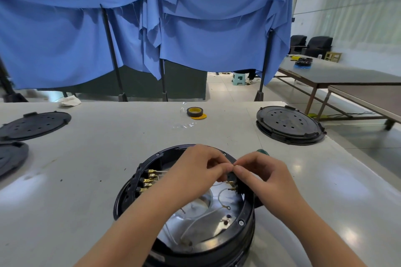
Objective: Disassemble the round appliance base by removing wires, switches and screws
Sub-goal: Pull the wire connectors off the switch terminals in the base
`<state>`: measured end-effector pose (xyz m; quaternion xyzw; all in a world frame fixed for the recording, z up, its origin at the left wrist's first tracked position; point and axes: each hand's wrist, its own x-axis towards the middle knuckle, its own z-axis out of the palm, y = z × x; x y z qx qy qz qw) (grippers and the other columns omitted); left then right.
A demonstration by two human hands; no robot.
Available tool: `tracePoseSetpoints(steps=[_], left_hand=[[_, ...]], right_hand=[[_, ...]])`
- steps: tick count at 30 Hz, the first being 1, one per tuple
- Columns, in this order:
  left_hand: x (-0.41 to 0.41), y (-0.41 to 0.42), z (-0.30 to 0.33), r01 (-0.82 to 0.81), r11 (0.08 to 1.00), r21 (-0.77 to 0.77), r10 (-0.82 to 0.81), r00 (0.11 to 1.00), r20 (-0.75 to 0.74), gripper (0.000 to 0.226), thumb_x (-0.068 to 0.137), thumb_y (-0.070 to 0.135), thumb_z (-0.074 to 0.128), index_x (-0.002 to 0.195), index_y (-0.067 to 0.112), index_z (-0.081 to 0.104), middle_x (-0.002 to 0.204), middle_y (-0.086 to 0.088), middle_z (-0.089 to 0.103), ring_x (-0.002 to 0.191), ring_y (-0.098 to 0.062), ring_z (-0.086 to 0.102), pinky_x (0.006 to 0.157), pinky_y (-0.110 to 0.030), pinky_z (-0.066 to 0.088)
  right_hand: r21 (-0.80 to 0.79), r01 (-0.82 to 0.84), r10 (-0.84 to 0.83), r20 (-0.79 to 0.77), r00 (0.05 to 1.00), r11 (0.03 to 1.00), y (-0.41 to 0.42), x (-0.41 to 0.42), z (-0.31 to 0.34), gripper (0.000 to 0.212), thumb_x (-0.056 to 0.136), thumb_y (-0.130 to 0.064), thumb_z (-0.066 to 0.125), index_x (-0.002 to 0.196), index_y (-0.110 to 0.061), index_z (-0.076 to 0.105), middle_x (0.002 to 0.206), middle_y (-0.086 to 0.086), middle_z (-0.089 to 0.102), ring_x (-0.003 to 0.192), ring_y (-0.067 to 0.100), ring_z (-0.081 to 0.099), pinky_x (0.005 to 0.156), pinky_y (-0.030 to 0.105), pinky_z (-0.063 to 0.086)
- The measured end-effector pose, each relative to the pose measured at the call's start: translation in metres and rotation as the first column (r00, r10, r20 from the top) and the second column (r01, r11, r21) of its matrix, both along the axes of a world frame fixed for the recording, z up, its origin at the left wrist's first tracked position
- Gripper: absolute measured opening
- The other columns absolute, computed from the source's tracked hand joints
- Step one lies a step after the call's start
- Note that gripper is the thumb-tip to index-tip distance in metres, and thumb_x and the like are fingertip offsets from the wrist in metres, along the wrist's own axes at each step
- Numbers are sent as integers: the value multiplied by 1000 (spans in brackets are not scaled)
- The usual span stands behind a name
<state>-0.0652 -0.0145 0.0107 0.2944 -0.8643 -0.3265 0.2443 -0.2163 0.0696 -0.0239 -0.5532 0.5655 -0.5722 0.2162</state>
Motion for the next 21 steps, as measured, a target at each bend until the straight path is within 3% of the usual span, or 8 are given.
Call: tracePoseSetpoints(steps=[4, 7, 11, 16, 21], left_hand=[[-2, 1, -6, -3, 995, -99, 10, 998, 67, 28, 97, 34, 48, 86, 18, 69, 73, 0, 67, 67, -8, 58, 65, -28, 46], [0, 2, -12, -51, 992, -111, 57, 997, 48, 28, 100, 31, 38, 101, 20, 63, 88, 2, 67, 83, -12, 61, 77, -36, 49], [3, 3, -17, -82, 983, -165, 105, 985, 134, 28, 101, 27, 34, 117, 26, 56, 99, 10, 64, 90, -6, 58, 83, -29, 48], [4, 2, -14, -53, 986, -156, 79, 984, 162, 23, 99, 30, 41, 115, 27, 58, 102, 12, 63, 94, -6, 58, 87, -29, 48], [2, 12, -14, 112, 974, -197, -44, 946, 320, 22, 95, 39, 48, 111, 29, 58, 109, 12, 60, 99, -7, 53, 88, -30, 46]], right_hand=[[17, 12, -13, 75, 997, 1000, -1, -4, 3, 14, 83, -3, 68, 74, -14, 69, 71, 3, 72, 67, 10, 68, 61, 16, 50], [-5, 104, -102, 144, 984, 995, -1, -11, 6, 15, 83, -1, 68, 73, -12, 69, 71, 6, 72, 69, 13, 69, 64, 16, 52], [5, 269, -253, 355, 900, 963, -1, -29, 11, 12, 85, 1, 63, 78, -7, 67, 70, 4, 71, 71, 14, 67, 71, 21, 55], [90, 419, -404, 510, 760, 903, -1, -65, 23, 8, 89, -7, 60, 86, -10, 67, 82, 8, 72, 80, 18, 67, 79, 30, 53], [273, 381, -465, 414, 782, 884, -32, -89, 24, 7, 88, -6, 62, 85, -10, 67, 86, 8, 72, 83, 18, 66, 73, 27, 52]])
